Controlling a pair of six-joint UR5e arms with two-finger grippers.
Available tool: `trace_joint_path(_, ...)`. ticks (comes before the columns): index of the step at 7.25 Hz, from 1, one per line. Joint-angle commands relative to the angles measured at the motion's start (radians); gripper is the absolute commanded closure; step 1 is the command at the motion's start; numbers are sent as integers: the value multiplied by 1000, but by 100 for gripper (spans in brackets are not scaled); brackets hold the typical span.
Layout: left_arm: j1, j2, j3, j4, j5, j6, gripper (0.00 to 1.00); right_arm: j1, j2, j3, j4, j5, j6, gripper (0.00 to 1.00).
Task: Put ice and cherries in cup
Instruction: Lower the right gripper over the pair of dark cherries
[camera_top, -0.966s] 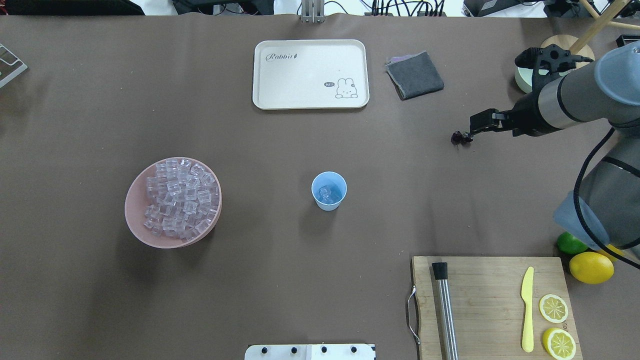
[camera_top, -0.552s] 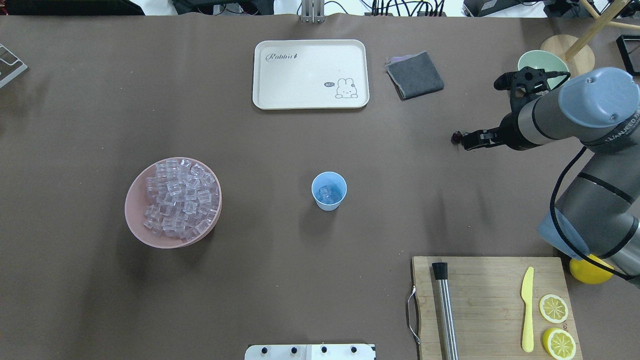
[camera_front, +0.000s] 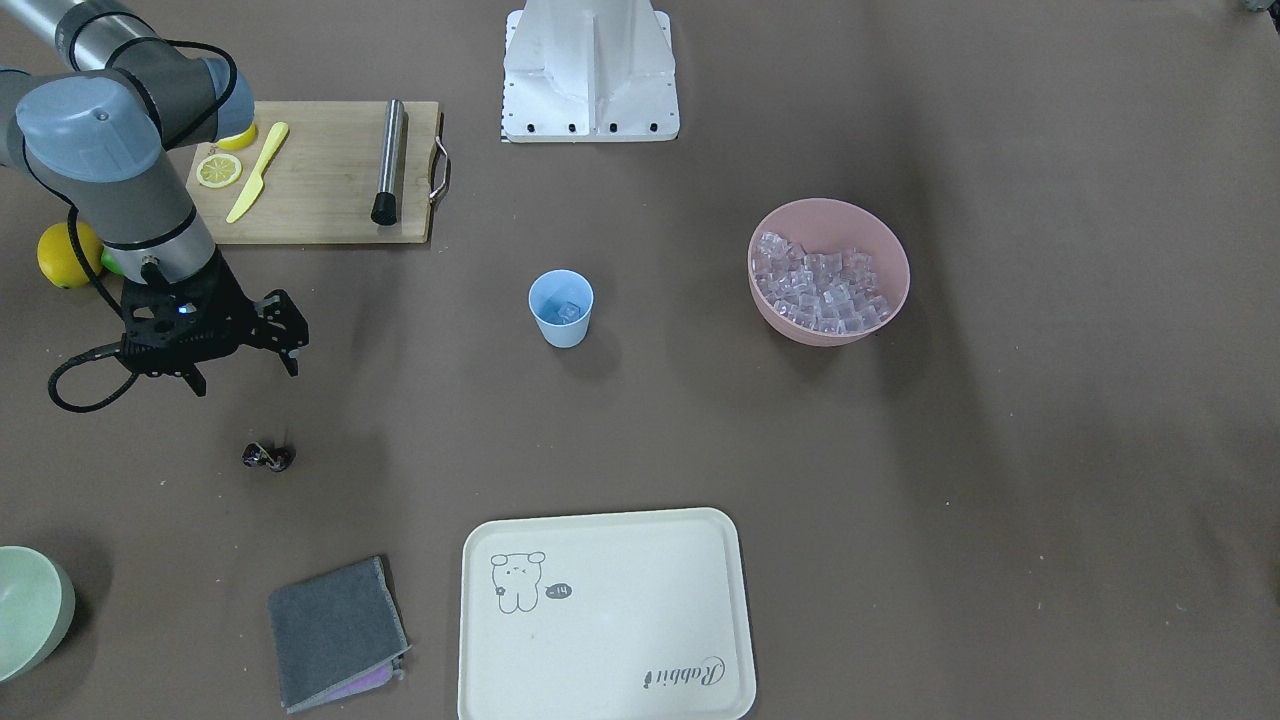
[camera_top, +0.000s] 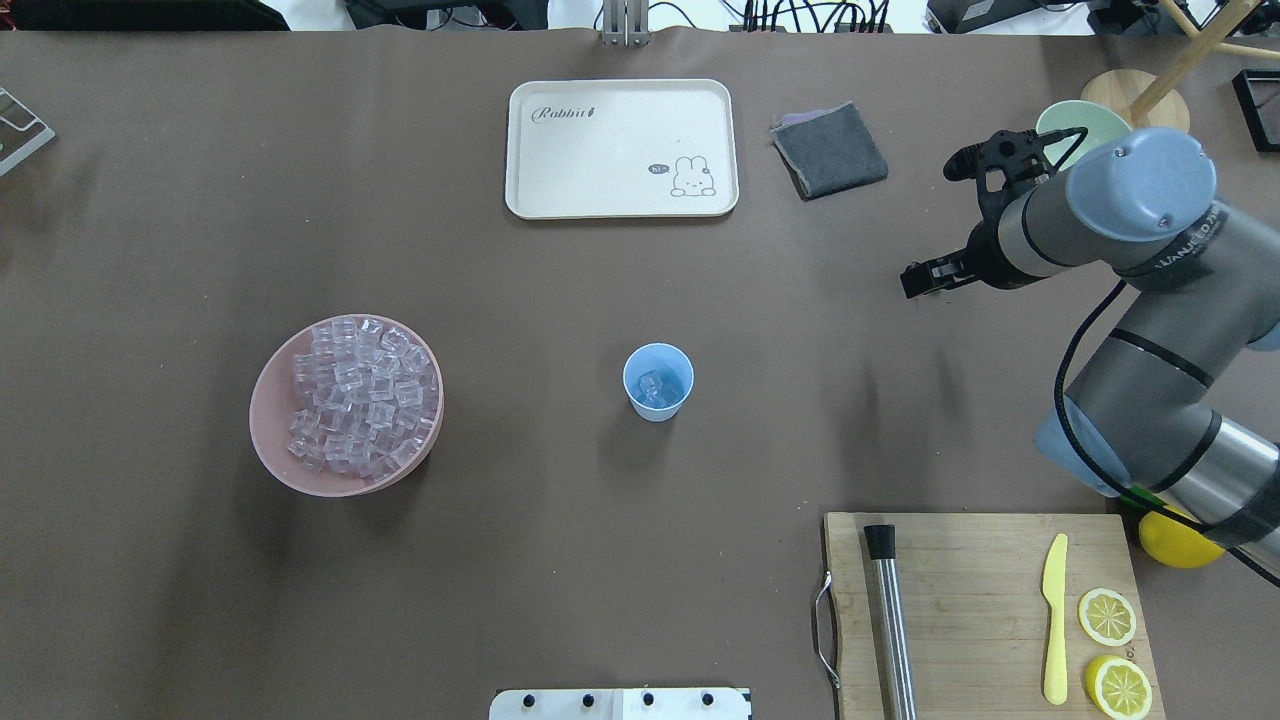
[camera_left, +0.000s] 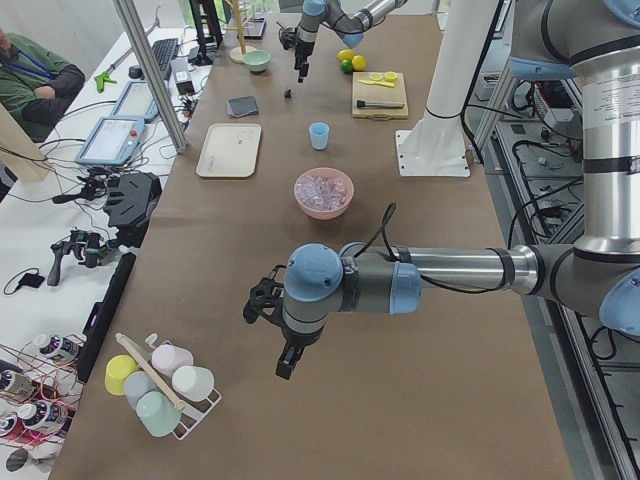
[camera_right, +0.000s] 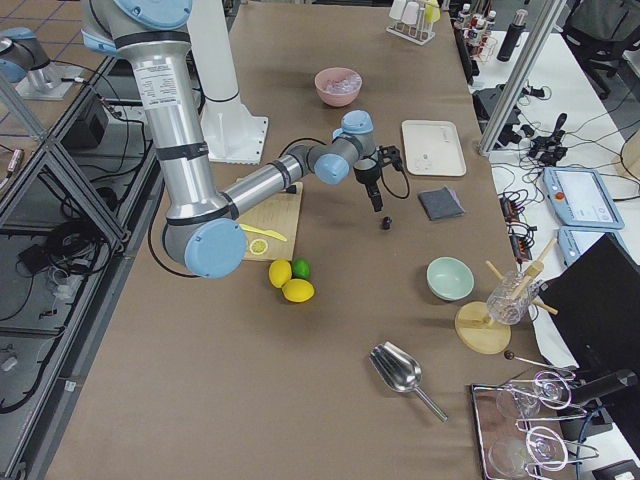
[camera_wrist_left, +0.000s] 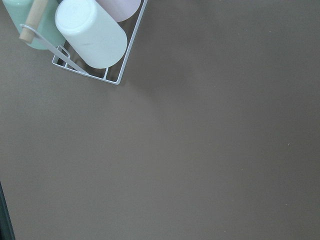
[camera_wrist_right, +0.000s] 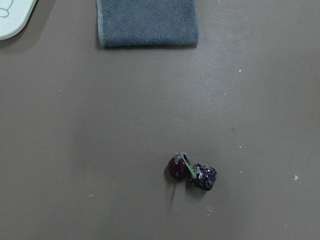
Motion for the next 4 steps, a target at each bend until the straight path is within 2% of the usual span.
trace_joint_path(1,0,25,1,-43,0,-1,2,-2,73,-103,4,-3,-115,14)
trace_joint_path(2,0,31,4,-49,0,-1,2,9,94,-131,2,-27,-287,22)
trace_joint_path(4,0,33,4,-49,0,-1,2,39,110,-177,4,-32,-465,22)
